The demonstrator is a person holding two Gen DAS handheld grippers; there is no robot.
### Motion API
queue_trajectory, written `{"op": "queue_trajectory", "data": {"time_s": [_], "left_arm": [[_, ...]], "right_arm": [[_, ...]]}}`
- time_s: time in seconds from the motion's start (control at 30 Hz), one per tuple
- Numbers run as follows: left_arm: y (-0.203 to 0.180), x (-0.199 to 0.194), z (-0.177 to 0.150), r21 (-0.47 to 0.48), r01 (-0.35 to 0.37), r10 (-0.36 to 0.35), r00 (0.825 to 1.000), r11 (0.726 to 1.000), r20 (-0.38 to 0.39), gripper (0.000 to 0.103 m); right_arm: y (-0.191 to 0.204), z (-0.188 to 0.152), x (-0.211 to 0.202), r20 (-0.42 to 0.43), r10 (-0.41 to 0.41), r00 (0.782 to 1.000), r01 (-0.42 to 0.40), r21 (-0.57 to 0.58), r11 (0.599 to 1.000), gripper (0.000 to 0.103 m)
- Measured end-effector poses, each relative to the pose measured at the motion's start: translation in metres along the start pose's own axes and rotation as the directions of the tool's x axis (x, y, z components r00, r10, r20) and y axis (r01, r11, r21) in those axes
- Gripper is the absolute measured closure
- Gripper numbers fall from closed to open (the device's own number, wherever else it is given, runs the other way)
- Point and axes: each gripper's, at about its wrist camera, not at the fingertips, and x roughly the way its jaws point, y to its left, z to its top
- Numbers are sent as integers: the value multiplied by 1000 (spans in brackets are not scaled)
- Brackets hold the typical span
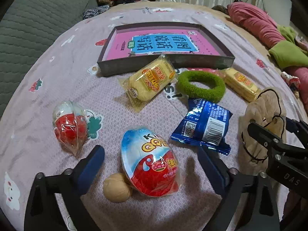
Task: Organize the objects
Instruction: 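Grasp the Kinder Joy egg with the left tool while the right tool grasps the beige scrunchie, then lift and carry the egg and scrunchie with both tools over the tray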
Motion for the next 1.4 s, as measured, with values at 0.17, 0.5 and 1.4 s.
{"op": "queue_trajectory", "data": {"time_s": [0.17, 0.5, 1.4], "left_arm": [[1, 5, -3, 0, 10, -10, 1000, 1000, -26, 37], [5, 1, 2, -21, 84, -84, 996, 996, 0, 47], [32, -82, 20, -17, 80, -76, 982, 997, 171, 47]], "right_arm": [[5, -6, 4, -14, 37, 999, -38, -27, 999, 52], [-6, -13, 0, 25, 125, 992, -125, -10, 992, 83], [33, 16, -97, 216, 115, 970, -96, -99, 991, 87]]}}
